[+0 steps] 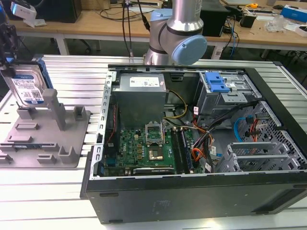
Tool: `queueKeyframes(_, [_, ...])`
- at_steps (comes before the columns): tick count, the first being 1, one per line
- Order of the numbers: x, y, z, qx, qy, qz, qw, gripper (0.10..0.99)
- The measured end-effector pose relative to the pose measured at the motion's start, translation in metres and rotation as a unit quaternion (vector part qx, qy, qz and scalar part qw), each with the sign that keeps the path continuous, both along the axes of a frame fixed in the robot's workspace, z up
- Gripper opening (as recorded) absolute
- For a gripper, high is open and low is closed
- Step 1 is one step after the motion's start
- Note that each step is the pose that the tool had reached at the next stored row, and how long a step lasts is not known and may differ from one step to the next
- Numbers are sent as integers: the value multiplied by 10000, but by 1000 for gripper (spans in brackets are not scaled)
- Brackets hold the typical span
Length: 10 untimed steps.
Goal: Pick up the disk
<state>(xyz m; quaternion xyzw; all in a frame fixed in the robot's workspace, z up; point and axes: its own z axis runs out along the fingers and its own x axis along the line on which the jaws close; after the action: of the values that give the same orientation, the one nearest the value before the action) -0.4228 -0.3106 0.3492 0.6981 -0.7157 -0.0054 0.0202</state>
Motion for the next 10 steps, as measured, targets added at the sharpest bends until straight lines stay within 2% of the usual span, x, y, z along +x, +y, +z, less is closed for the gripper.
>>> queueKeyframes(4, [0, 0, 330, 0, 0, 0, 10000, 369])
queueKeyframes(6, [0, 0, 425, 0, 0, 0, 10000, 369])
queueKeyframes(10, [0, 0, 672, 0, 0, 0, 10000, 369])
